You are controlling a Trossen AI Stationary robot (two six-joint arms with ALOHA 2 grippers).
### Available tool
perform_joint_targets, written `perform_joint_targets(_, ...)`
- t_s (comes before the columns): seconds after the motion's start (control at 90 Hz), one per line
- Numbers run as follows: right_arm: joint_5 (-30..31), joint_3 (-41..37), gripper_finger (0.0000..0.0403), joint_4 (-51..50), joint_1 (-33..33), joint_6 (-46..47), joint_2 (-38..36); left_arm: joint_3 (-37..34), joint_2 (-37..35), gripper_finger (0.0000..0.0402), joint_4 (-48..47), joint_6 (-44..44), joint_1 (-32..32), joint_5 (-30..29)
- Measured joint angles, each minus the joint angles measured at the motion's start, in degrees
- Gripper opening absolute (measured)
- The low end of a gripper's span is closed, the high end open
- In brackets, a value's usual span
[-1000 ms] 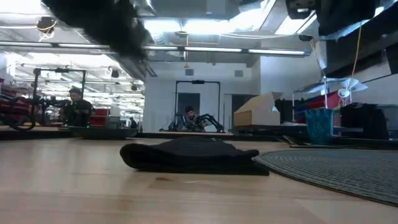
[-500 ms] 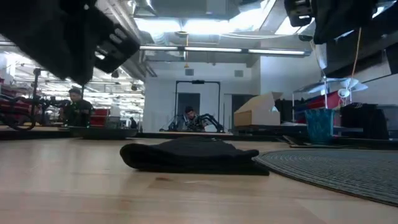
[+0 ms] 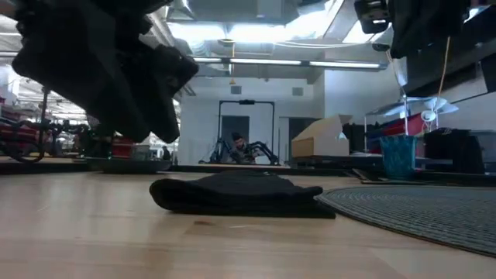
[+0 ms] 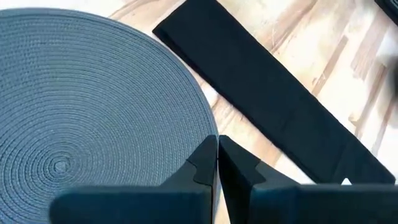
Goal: Set table place
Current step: Fold the black table napkin
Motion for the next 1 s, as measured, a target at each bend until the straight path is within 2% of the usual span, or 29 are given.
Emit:
perform_joint_targets(0.278, 1.49, 0.02, 0.0001, -0.21, 0.00, -0.13, 0.02, 0.00, 0.20, 0.0117, -0.42, 3.72, -0.37, -0.24)
perform_joint_targets(0.6, 1.49, 0.04, 0.0001, -1.45, 0.00, -0.12, 0.04, 0.02, 1.03, 0.0118, 0.23, 6.34, -0.40, -4.34)
perform_joint_targets(1.0, 1.49, 0.07, 0.0001, -1.62, 0.02, -0.11, 0.04, 0.02, 1.03, 0.0118, 0.80, 9.00, -0.52, -4.46)
